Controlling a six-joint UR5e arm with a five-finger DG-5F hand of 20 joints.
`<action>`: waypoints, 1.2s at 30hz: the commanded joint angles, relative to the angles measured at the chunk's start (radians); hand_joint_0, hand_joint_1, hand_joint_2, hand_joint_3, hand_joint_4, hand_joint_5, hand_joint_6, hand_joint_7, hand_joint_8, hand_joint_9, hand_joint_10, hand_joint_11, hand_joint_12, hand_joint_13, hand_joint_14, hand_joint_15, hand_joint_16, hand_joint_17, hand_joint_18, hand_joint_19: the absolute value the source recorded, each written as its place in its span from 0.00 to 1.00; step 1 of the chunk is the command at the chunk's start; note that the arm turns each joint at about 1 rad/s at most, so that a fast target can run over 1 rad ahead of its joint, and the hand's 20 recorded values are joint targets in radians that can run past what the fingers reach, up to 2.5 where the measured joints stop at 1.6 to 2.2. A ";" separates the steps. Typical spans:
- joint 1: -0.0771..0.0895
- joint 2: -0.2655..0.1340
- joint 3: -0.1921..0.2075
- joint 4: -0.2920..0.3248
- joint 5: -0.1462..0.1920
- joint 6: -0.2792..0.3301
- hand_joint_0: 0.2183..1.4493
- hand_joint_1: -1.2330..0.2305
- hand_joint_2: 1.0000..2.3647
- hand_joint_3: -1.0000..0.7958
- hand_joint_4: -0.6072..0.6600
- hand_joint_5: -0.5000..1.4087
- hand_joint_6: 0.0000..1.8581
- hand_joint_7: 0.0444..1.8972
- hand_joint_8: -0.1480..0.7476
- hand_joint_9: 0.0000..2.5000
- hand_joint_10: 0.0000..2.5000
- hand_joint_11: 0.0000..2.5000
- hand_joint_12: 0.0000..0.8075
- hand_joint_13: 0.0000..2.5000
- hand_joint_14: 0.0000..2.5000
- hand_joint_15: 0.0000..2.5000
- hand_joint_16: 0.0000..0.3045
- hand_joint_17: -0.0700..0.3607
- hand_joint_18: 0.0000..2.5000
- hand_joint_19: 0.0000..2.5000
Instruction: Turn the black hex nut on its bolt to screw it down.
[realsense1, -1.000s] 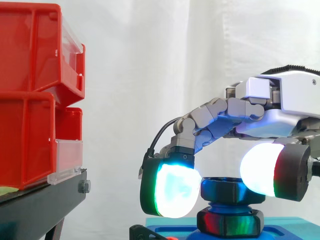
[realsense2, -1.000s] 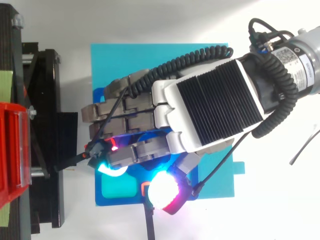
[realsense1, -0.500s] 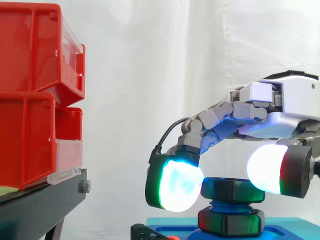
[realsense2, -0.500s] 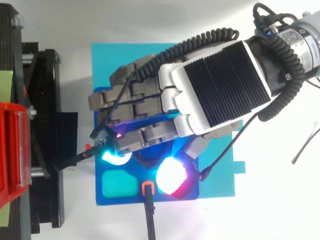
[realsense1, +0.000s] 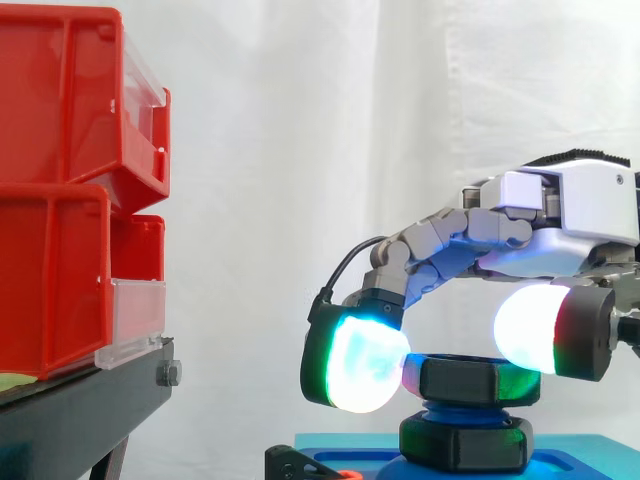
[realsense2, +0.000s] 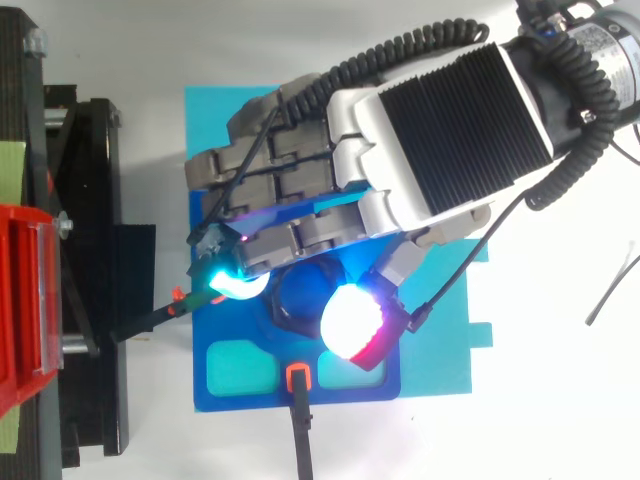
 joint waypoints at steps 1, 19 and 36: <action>-0.009 0.001 0.000 0.004 -0.009 -0.001 0.25 0.60 0.00 0.28 0.68 0.21 0.34 0.45 0.47 0.25 0.00 0.15 0.38 0.22 0.00 0.08 0.17 0.44 0.21 0.24; -0.043 -0.001 0.000 0.024 -0.046 -0.001 0.25 0.60 0.00 0.28 0.69 0.21 0.32 0.49 0.47 0.25 0.00 0.15 0.38 0.22 0.00 0.08 0.17 0.44 0.21 0.24; -0.072 0.001 0.031 0.082 -0.110 0.050 0.24 0.62 0.00 0.28 0.70 0.21 0.27 0.52 0.47 0.24 0.00 0.14 0.39 0.22 0.00 0.08 0.18 0.45 0.21 0.24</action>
